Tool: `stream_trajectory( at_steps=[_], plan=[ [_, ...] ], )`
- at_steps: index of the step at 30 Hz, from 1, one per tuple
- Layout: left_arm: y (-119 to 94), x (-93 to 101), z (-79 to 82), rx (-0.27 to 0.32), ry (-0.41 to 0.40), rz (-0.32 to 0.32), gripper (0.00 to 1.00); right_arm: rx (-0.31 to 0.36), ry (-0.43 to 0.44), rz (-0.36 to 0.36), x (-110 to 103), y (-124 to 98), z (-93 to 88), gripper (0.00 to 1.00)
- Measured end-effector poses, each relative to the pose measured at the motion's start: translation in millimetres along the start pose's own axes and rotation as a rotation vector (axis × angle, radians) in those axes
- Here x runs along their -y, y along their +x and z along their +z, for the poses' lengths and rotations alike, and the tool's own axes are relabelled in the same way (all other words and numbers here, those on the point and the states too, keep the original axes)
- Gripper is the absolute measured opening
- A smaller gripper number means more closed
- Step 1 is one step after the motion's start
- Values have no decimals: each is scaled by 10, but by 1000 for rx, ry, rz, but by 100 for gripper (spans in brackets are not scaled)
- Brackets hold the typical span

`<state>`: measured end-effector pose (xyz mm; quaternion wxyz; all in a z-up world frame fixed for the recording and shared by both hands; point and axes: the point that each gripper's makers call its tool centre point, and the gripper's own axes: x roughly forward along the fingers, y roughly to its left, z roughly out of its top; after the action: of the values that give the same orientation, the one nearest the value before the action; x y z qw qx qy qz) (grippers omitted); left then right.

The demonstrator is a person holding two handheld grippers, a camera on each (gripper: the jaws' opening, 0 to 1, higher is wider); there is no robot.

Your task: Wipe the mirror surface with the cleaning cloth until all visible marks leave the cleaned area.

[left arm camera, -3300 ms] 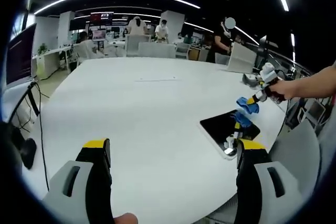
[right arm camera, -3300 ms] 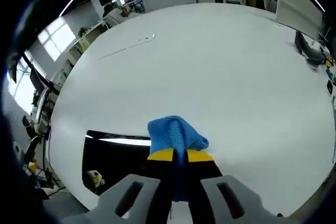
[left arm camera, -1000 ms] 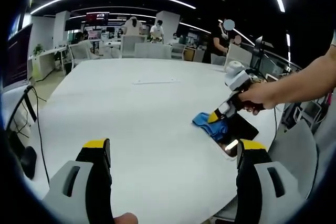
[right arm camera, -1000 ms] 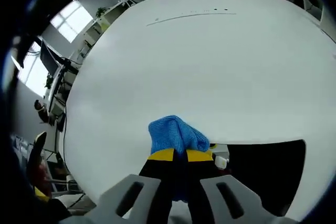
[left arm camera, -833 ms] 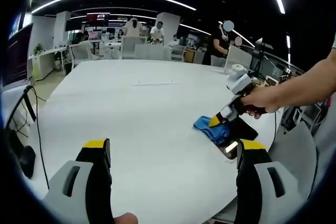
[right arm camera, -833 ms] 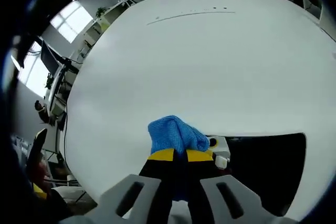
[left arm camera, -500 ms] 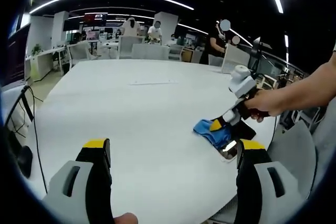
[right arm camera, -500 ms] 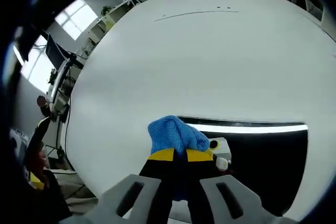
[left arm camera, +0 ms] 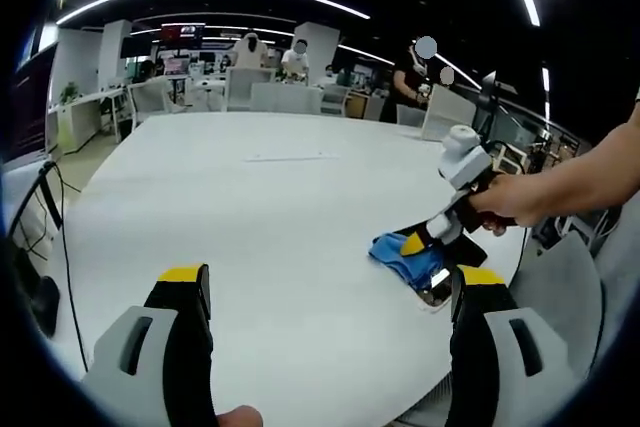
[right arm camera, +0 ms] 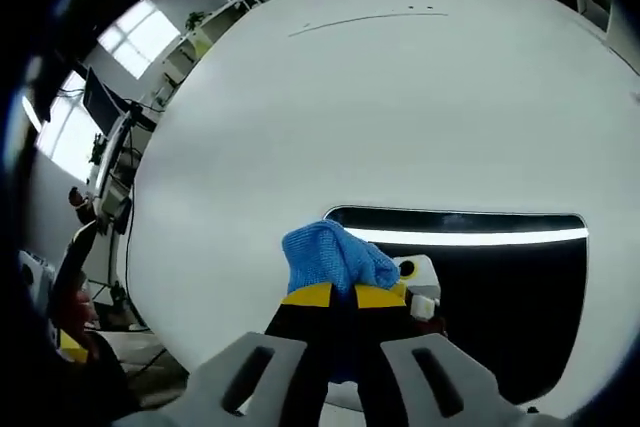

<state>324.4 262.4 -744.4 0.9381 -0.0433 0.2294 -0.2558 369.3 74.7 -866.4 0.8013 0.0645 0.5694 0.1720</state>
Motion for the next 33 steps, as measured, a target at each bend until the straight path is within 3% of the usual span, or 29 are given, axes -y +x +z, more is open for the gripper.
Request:
stream_trajectory(
  at_steps=[4, 17, 33],
  plan=[
    [2, -4, 2, 0, 1, 2, 99, 21, -1, -22, 17, 14, 19, 0],
    [25, 24, -7, -3, 1, 5, 99, 61, 20, 36, 46, -16, 13, 0],
    [50, 192, -28, -10, 9, 4, 99, 80, -10, 23, 317, -115, -12, 0]
  ],
)
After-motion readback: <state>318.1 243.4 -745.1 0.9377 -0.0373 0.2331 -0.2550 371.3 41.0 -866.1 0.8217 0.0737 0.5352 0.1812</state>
